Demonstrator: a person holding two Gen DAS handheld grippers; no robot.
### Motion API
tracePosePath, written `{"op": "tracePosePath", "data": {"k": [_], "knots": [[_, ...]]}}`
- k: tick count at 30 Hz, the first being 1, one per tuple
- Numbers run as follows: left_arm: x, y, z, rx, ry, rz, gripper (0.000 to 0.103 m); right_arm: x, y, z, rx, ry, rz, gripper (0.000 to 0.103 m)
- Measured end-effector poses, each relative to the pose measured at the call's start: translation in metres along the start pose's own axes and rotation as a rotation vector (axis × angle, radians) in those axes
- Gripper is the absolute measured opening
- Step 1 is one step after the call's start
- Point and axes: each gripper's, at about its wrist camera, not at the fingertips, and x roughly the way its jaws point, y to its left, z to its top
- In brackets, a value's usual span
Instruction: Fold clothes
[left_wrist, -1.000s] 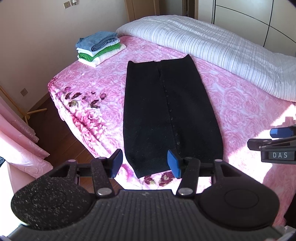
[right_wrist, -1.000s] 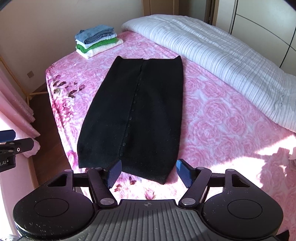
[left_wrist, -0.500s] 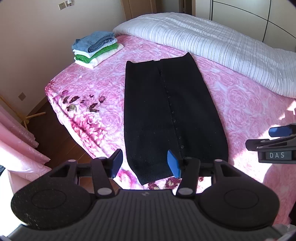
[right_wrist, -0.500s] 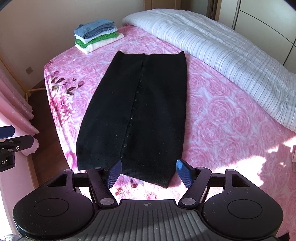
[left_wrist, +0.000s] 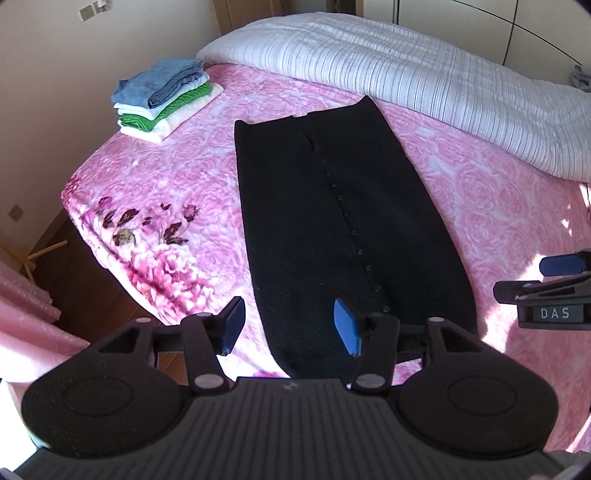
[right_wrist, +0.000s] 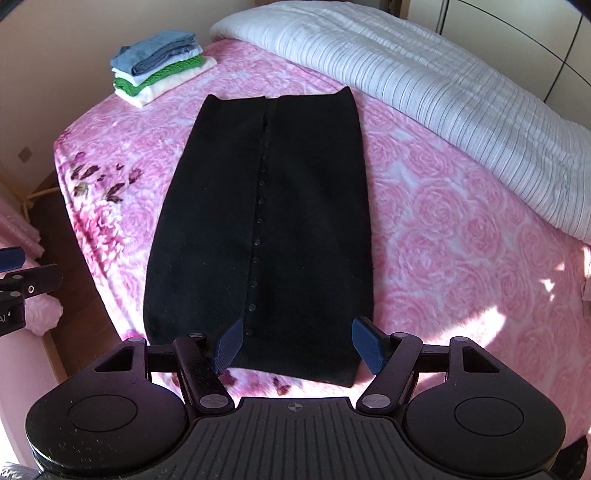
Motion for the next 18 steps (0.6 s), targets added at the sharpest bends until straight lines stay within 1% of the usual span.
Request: {"op": "tracePosePath", "data": {"k": [7,14,16,18], "knots": [[0.030,0.036,0.020,0.052,0.039,-0.037,0.050,0.017,0.030,0.013,0.041,0.039,-0.041,0.069],[0.074,0.055,0.019,0.085,0.110,-0.051,0.050,0.051,0.047,0.007,0.091,0.111,-0.073,0.069],[0.088,0.059,0.015,0.074,0.137,-0.058,0.050,0.060,0.048,0.003,0.095,0.129,-0.082,0.069],[0.102,0.068,0.007,0.032,0.159,-0.080,0.050,0.068,0.045,-0.004,0.104,0.142,-0.088,0.069]]}}
